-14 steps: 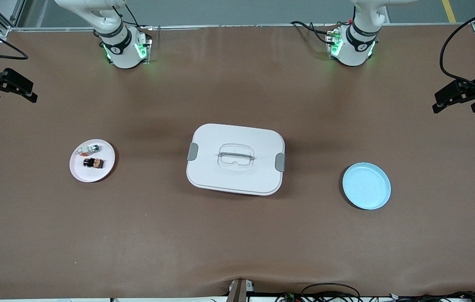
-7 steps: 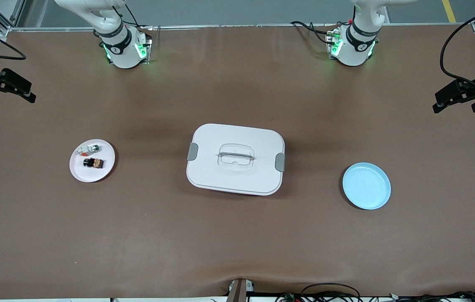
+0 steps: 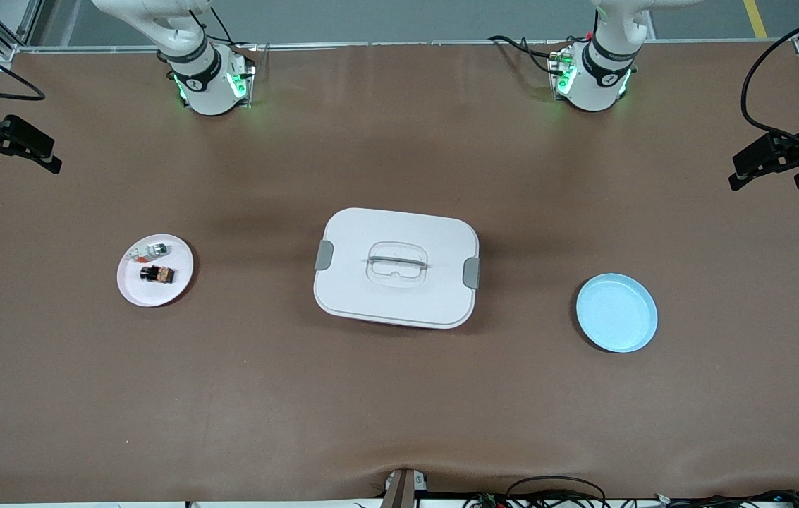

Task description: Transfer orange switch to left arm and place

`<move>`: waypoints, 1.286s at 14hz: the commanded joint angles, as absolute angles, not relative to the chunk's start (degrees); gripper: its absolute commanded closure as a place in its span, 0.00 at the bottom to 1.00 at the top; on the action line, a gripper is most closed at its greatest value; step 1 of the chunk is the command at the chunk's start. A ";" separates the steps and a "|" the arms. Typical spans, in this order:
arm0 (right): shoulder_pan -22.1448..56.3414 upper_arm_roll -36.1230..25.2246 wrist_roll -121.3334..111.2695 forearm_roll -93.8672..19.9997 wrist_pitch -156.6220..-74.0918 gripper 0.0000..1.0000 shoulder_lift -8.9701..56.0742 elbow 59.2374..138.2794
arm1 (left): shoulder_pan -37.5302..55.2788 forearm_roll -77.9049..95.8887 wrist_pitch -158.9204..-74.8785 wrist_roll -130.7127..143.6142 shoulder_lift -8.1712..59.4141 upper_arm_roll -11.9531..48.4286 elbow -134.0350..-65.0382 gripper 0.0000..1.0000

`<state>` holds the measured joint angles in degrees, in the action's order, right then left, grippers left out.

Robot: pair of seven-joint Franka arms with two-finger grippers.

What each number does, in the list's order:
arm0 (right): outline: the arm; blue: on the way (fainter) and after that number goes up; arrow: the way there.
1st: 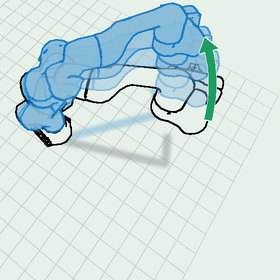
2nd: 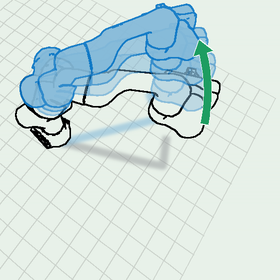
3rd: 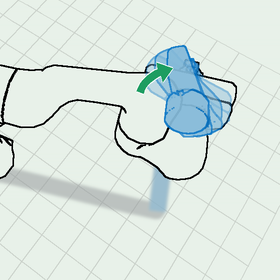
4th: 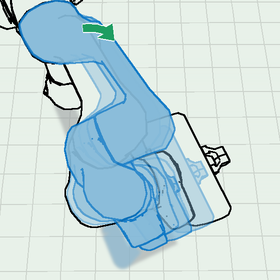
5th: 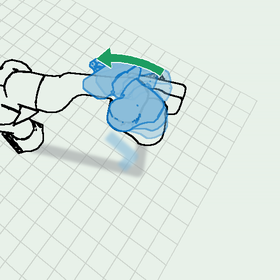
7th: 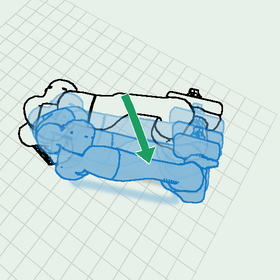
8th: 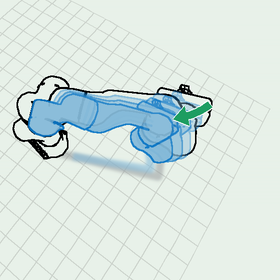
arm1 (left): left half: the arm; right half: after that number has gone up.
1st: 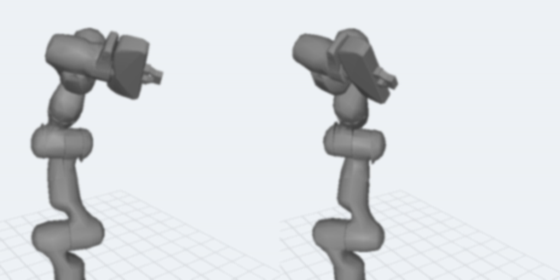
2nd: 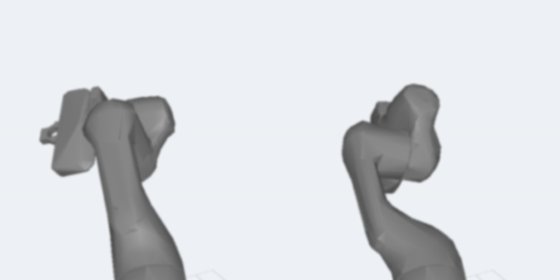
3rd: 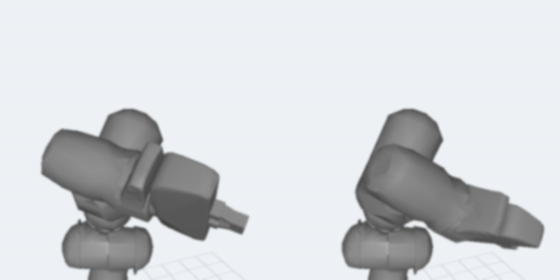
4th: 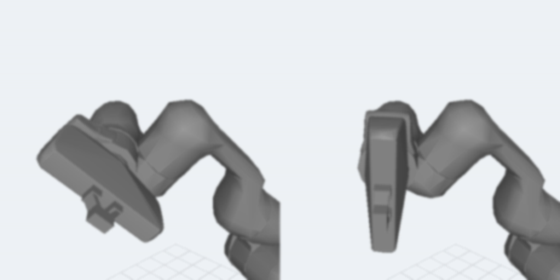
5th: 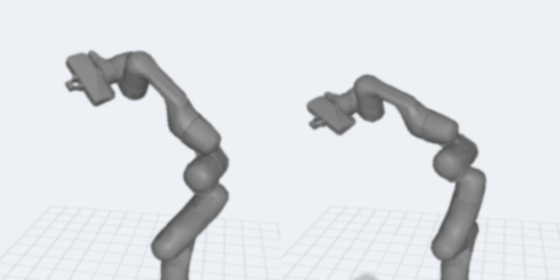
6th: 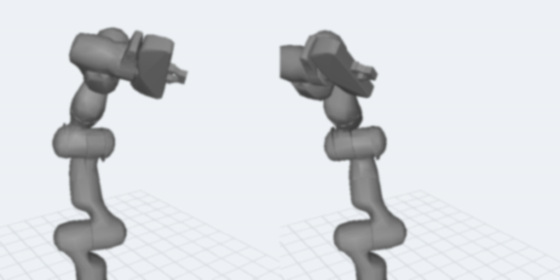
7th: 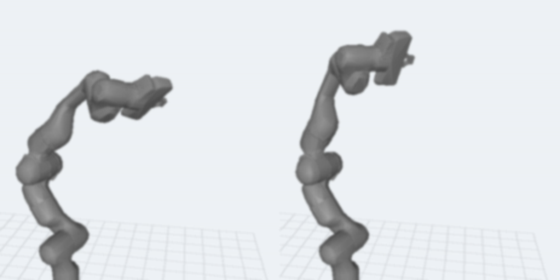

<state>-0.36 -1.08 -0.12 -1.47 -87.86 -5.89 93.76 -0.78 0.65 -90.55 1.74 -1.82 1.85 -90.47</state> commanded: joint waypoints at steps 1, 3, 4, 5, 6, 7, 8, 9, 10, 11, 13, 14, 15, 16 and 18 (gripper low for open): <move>-0.18 -0.88 1.23 -2.28 -88.24 0.00 -7.29 94.75 | -0.62 0.26 -89.38 2.29 -1.32 2.02 -89.03 0.00; -0.18 -0.79 1.49 -2.29 -88.24 0.00 -7.29 94.75 | -0.53 0.26 -89.38 2.29 -1.32 2.02 -89.03 0.00; -0.26 -0.88 1.93 -2.46 -88.33 0.00 -7.29 94.75 | -0.53 0.35 -89.38 2.29 -1.32 2.02 -89.03 0.00; -0.26 -0.88 2.37 -2.46 -88.33 0.00 -7.21 94.75 | -0.61 0.35 -89.30 2.29 -1.32 2.02 -89.03 0.00; -0.18 -0.70 2.37 -2.46 -88.42 0.00 -7.21 94.75 | -0.62 0.26 -89.38 2.29 -1.32 2.02 -89.03 0.00; 0.26 -0.70 2.46 -2.46 -88.33 0.00 -7.21 94.75 | -0.62 0.35 -89.38 2.29 -1.32 2.02 -89.03 0.00; 0.26 -0.70 3.16 -2.46 -88.24 0.00 -7.21 94.83 | -0.62 0.35 -89.38 2.29 -1.32 2.02 -89.03 0.00; 0.26 -0.62 4.30 -2.46 -88.16 0.00 -7.21 94.83 | -0.62 0.35 -89.38 2.29 -1.32 2.02 -89.03 0.00; 0.61 -0.53 4.39 -2.46 -88.24 0.00 -7.29 94.83 | -0.62 0.35 -89.38 2.29 -1.32 2.02 -89.03 0.00; 0.96 -0.53 4.39 -2.37 -88.33 0.00 -7.21 94.75 | -0.62 0.35 -89.38 2.29 -1.32 2.02 -89.03 0.00; 0.97 -0.53 4.39 -2.37 -88.33 0.00 -7.21 94.83 | -0.62 0.35 -89.38 2.29 -1.32 2.02 -89.03 0.00; 0.97 -0.53 4.39 -2.37 -88.33 0.00 -7.21 94.75 | -0.62 0.26 -89.30 2.29 -1.32 2.02 -89.03 0.00; 0.97 -0.61 4.39 -2.37 -88.33 0.00 -7.21 94.75 | -0.62 0.35 -89.30 2.29 -1.32 2.02 -89.03 0.00; 0.97 -0.62 4.31 -2.29 -88.33 0.00 -7.21 94.83 | -0.62 0.35 -89.38 2.29 -1.32 2.02 -89.03 0.00; 0.88 -0.62 3.52 -2.02 -88.24 0.00 -7.21 94.83 | -0.62 0.26 -89.38 2.29 -1.32 2.02 -89.03 0.00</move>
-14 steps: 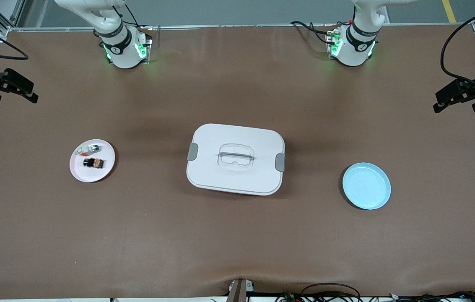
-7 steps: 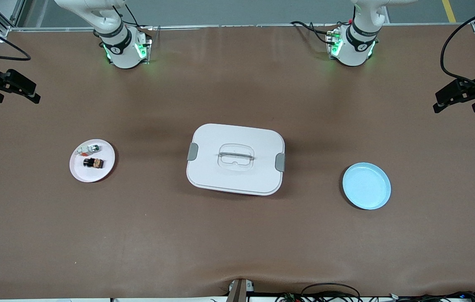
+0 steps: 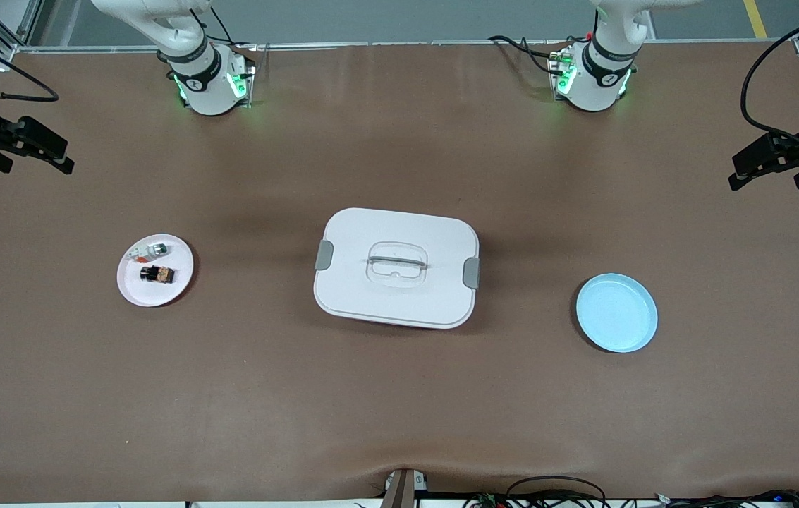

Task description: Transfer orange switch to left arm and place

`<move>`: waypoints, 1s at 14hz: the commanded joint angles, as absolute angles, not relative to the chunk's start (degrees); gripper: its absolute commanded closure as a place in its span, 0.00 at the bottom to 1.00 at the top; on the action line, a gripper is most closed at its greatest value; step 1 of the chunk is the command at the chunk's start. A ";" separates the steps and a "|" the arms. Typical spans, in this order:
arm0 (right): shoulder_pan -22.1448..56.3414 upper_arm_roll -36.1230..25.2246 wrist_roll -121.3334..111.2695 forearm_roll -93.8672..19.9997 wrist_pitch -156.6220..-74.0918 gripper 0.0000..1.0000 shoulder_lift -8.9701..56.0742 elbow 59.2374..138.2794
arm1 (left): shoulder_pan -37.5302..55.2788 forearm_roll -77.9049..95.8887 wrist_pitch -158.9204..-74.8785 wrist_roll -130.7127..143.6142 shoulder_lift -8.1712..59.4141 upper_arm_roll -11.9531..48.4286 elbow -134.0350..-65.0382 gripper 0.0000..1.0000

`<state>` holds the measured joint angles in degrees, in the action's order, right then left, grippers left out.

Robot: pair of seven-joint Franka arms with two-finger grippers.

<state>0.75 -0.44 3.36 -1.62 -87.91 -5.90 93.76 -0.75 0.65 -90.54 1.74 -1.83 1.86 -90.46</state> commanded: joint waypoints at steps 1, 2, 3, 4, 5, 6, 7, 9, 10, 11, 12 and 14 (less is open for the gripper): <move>0.88 -0.70 3.43 -1.93 -88.24 0.00 -7.21 94.83 | -0.62 0.26 -89.38 2.29 -1.32 2.02 -89.03 0.00; 0.88 -0.70 3.25 -1.76 -88.24 0.00 -7.21 94.83 | -0.62 0.26 -89.38 2.29 -1.32 2.02 -89.03 0.00; 0.79 -0.70 2.12 -1.76 -88.24 0.00 -7.21 94.83 | -0.70 0.26 -89.38 2.29 -1.32 2.02 -89.03 0.00; 0.70 -0.79 1.33 -1.76 -88.24 0.00 -7.21 94.83 | -0.79 0.26 -89.30 2.29 -1.32 2.02 -89.03 0.00; 0.62 -0.88 1.32 -1.76 -88.24 0.00 -7.21 94.83 | -0.79 0.26 -89.38 2.29 -1.32 2.02 -89.03 0.00; 0.62 -0.88 1.32 -1.76 -88.24 0.00 -7.21 94.83 | -0.79 0.26 -89.38 2.29 -1.32 2.02 -89.03 0.00; 0.70 -0.88 1.32 -1.76 -88.16 0.00 -7.21 94.92 | -0.70 0.26 -89.38 2.29 -1.32 2.02 -89.03 0.00; 0.62 -0.88 1.32 -1.76 -88.07 0.00 -7.21 94.92 | -0.62 0.26 -89.38 2.29 -1.32 2.02 -89.03 0.00; 0.62 -0.97 1.32 -1.76 -88.07 0.00 -7.21 94.92 | -0.62 0.26 -89.38 2.29 -1.32 2.02 -89.03 0.00; 0.62 -0.97 1.32 -1.76 -88.07 0.00 -7.21 94.92 | -0.62 0.26 -89.38 2.29 -1.32 2.02 -89.03 0.00; 0.53 -0.97 1.32 -1.76 -88.07 0.00 -7.21 94.92 | -0.62 0.26 -89.38 2.29 -1.32 2.02 -89.03 0.00; 0.53 -0.97 1.32 -1.76 -87.89 0.00 -7.21 95.10 | -0.62 0.26 -89.38 2.29 -1.32 2.02 -89.03 0.00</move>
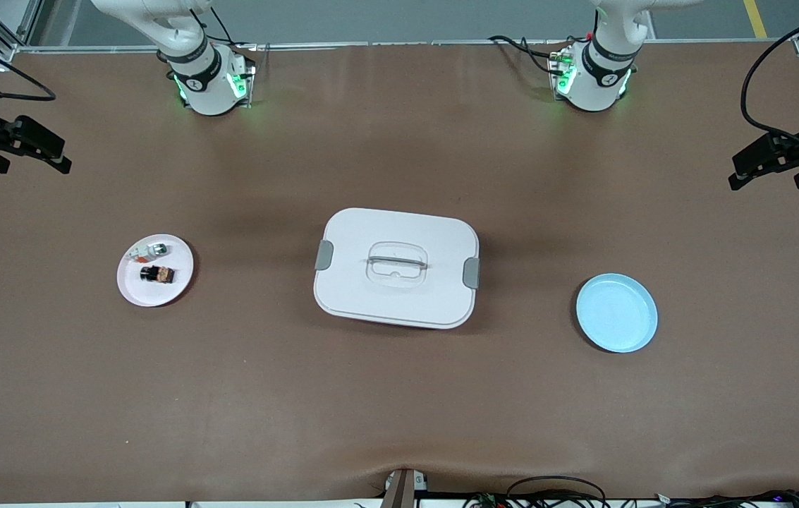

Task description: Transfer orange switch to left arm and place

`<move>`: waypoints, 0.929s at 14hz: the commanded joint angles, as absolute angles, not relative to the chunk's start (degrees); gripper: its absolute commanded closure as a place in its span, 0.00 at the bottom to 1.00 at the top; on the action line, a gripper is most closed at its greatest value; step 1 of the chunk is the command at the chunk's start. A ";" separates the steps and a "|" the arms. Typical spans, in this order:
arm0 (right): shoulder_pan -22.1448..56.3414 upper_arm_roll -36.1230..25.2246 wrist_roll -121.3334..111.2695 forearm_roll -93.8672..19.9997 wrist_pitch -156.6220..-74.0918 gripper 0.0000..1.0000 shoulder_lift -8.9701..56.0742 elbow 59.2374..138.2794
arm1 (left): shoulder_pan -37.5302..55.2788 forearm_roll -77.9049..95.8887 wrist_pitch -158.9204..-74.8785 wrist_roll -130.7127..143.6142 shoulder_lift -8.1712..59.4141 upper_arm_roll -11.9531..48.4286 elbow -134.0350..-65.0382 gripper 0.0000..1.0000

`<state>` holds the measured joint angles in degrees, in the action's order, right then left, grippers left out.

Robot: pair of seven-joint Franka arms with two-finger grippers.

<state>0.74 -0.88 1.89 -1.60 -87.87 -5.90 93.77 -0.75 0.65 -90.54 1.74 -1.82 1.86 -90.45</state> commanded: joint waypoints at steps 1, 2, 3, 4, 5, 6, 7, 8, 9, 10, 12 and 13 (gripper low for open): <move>0.27 -1.14 1.23 -1.76 -87.98 0.00 -7.21 95.01 | -0.62 0.26 -89.38 2.29 -1.32 2.02 -88.95 0.00; -0.17 -1.14 1.14 -1.76 -88.15 0.00 -7.21 95.01 | -0.62 0.26 -89.38 2.29 -1.32 2.02 -88.95 0.00; -0.09 -1.06 1.14 -1.76 -88.24 0.00 -7.21 94.92 | -0.62 0.26 -89.38 2.29 -1.32 2.02 -88.95 0.00; -0.09 -1.05 1.23 -1.76 -88.33 0.00 -7.21 95.01 | -0.62 0.26 -89.38 2.29 -1.32 2.02 -89.03 0.00; -0.09 -1.05 1.14 -1.67 -88.42 0.00 -7.21 95.01 | -0.62 0.26 -89.38 2.29 -1.32 2.02 -88.95 0.00; -0.17 -1.05 1.14 -1.67 -88.77 0.00 -7.12 95.01 | -0.62 0.26 -89.38 2.29 -1.32 2.02 -89.03 0.00; -0.09 -1.05 1.14 -1.67 -88.86 0.00 -7.12 95.01 | -0.62 0.26 -89.38 2.29 -1.32 2.02 -89.03 0.00; -0.09 -1.05 1.14 -1.67 -89.03 0.00 -7.12 95.01 | -0.62 0.26 -89.38 2.29 -1.32 2.02 -88.95 0.00; -0.09 -1.05 1.14 -1.67 -89.38 0.00 -7.03 95.10 | -0.62 0.26 -89.38 2.29 -1.32 2.02 -88.95 0.00; -0.09 -0.97 1.14 -1.67 -89.65 0.00 -6.94 95.10 | -0.70 0.26 -89.38 2.29 -1.32 2.02 -88.95 0.00; 0.00 -0.97 1.14 -1.67 -89.91 0.00 -7.03 95.10 | -0.62 0.26 -89.38 2.29 -1.32 2.02 -88.95 0.00; 0.09 -0.97 1.14 -1.58 -89.91 0.00 -7.03 95.10 | -0.70 0.26 -89.38 2.29 -1.32 2.02 -89.03 0.00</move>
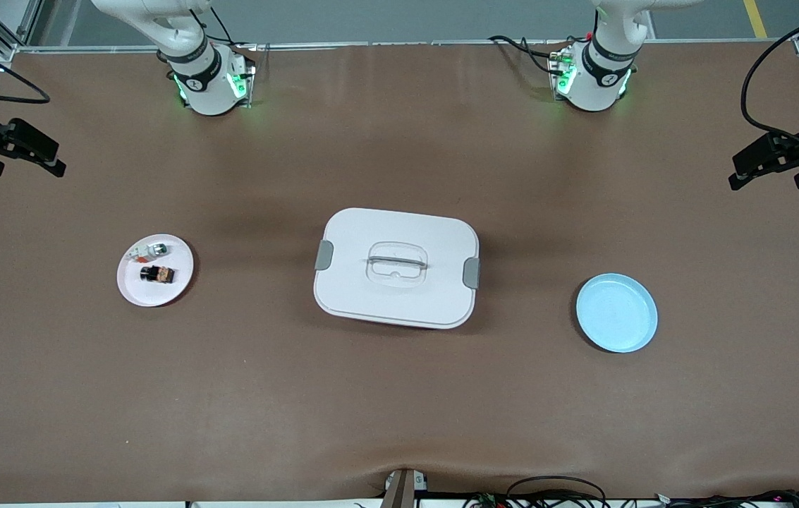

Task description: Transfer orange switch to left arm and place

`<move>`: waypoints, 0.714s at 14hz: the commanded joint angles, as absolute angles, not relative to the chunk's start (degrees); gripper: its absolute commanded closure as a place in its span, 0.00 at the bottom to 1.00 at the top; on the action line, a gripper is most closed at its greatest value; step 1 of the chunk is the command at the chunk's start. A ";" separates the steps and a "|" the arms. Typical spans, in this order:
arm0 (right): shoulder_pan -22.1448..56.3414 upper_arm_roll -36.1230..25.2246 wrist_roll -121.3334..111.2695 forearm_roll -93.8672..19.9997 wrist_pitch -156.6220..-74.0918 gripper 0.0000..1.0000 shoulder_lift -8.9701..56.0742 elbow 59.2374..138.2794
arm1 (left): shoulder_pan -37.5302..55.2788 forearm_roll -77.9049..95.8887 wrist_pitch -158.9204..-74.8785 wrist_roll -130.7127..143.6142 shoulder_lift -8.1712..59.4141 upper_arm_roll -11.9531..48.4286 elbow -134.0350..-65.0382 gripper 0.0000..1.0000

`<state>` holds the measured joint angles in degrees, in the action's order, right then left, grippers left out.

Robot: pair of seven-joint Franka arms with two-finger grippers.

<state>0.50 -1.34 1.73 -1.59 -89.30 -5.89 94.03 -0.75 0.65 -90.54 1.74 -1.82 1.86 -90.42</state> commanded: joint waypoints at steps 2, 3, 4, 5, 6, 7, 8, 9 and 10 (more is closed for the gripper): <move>0.18 -0.88 0.97 -1.49 -89.82 0.00 -7.03 95.27 | -0.70 0.35 -89.38 2.29 -1.32 2.02 -89.03 0.00; 0.18 -0.88 0.97 -1.49 -89.82 0.00 -7.03 95.19 | -0.70 0.26 -89.38 2.29 -1.32 2.02 -89.03 0.00; 0.26 -0.79 0.97 -1.49 -90.00 0.00 -7.03 95.19 | -0.79 0.26 -89.30 2.29 -1.32 2.02 -89.03 0.00; 0.35 -0.70 0.97 -1.49 -90.17 0.00 -7.03 95.19 | -0.79 0.35 -89.38 2.29 -1.32 2.02 -88.95 0.00; 0.26 -0.70 0.97 -1.49 -90.26 0.00 -7.03 95.10 | -0.79 0.26 -89.38 2.29 -1.32 2.02 -88.95 0.00; 0.18 -0.70 0.97 -1.58 -90.44 0.00 -7.03 95.18 | -0.79 0.26 -89.38 2.29 -1.32 2.02 -88.95 0.00; 0.18 -0.70 0.97 -1.50 -90.44 0.00 -7.03 95.10 | -0.79 0.35 -89.38 2.29 -1.32 2.02 -88.95 0.00; 0.26 -0.70 0.97 -1.49 -90.61 0.00 -7.03 94.84 | -0.79 0.26 -89.38 2.29 -1.32 2.02 -89.03 0.00; 0.26 -0.70 0.97 -1.49 -90.70 0.00 -7.03 94.83 | -0.79 0.26 -89.38 2.29 -1.32 2.02 -89.03 0.00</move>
